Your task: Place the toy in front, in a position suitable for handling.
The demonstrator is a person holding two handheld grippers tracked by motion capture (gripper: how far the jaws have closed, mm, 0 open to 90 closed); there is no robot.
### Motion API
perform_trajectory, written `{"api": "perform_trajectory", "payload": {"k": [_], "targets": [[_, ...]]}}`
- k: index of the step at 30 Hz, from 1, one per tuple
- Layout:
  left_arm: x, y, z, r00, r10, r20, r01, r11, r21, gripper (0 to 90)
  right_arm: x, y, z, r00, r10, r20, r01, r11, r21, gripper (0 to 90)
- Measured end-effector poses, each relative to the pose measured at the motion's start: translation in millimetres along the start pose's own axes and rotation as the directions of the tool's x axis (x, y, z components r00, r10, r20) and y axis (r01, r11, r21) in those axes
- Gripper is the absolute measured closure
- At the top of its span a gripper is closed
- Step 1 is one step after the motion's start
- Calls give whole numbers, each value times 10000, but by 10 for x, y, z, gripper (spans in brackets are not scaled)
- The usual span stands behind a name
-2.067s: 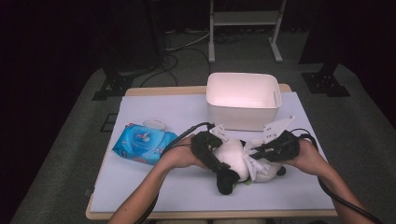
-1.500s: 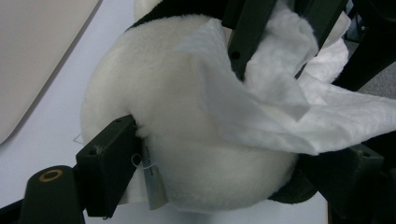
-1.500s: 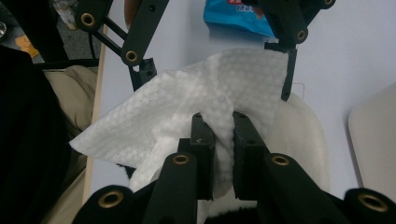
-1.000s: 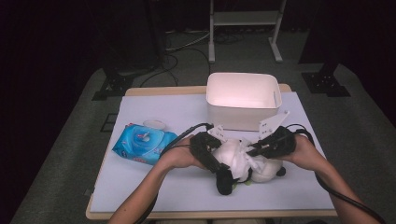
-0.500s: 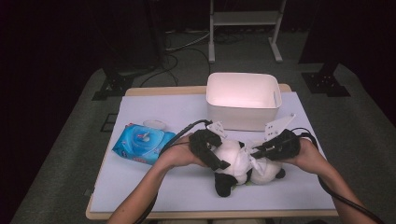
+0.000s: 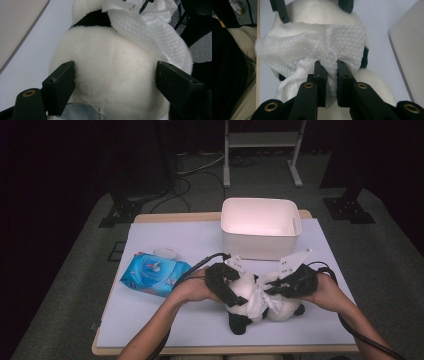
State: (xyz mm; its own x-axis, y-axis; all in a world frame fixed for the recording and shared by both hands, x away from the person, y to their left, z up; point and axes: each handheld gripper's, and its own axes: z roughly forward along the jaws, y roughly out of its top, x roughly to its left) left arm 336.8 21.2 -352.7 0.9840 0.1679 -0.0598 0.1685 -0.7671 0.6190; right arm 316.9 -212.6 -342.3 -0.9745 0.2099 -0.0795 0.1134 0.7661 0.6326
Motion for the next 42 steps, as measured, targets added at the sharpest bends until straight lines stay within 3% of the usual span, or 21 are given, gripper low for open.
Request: {"api": "perform_trajectory", "payload": {"k": [5, 8, 21, 29, 34, 42], "targets": [[-22, -6, 4, 9998, 124, -168, -122, 9999, 100, 175, -19, 162, 112, 9993, -369, 92, 369, 9993, 23, 799], [-10, -34, -4, 9999, 102, -122, -102, 9999, -24, 184, -47, 166, 117, 9991, -412, 40, 412, 9991, 12, 799], [-6, -57, -11, 9998, 167, -67, -168, 9997, -170, 185, -81, -166, -163, 9978, 363, 562, -359, 9993, -89, 799], [-7, -63, -12, 9999, 157, -28, -157, 9997, -203, 185, -76, -486, -358, 9904, 1073, 867, -1044, 9938, -380, 799], [-17, -60, -15, 9998, 202, -81, -203, 9997, -145, 185, -91, -630, -444, 9836, 1412, 1124, -1387, 9899, -296, 799], [-26, -34, -12, 9996, 246, -108, -245, 9997, 33, 185, -199, -693, -468, 9763, 1657, 1389, -1659, 9861, -103, 799]]}}
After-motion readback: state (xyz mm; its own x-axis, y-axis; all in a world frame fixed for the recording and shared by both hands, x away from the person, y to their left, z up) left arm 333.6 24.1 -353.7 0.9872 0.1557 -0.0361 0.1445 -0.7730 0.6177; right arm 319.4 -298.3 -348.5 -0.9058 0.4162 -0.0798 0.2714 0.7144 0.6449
